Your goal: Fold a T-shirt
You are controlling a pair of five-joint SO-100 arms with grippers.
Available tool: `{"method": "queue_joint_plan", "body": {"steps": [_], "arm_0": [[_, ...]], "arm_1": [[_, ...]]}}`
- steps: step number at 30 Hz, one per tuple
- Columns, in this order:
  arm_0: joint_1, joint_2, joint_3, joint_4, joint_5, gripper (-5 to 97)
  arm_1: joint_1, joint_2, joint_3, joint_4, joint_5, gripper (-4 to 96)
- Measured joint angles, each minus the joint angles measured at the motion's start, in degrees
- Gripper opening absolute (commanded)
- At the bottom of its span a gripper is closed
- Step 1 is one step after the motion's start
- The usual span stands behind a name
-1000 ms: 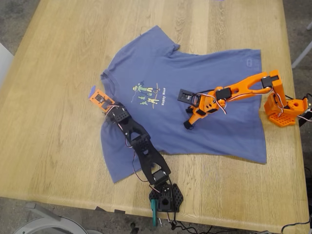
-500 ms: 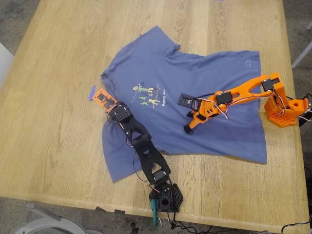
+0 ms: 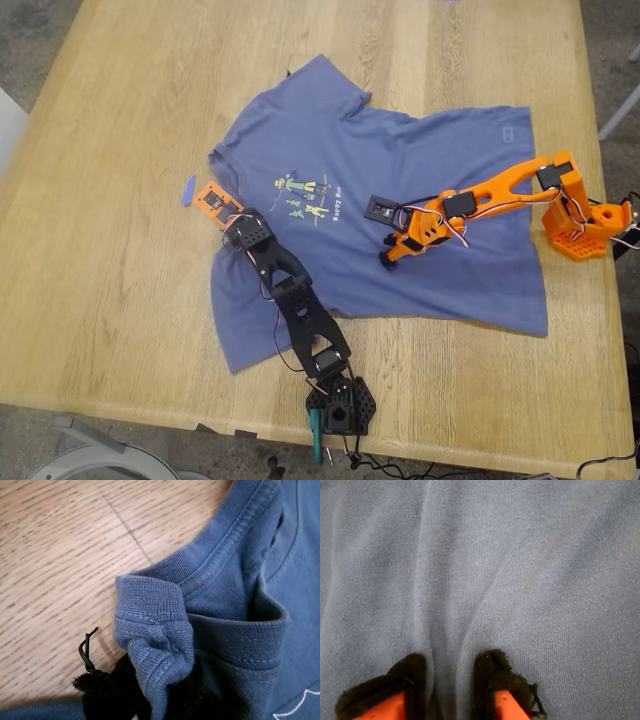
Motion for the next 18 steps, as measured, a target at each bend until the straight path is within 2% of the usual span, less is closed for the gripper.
{"method": "queue_joint_plan", "body": {"steps": [6,18], "arm_0": [[1.14,1.93,1.14,2.11,0.00,0],[2.64,9.23,10.63,2.90,-0.26,0]], "arm_1": [[0.00,0.00,1.32,2.20,0.00,15.1],[2.20,-0.53,2.72,7.47,0.35,2.0]]}}
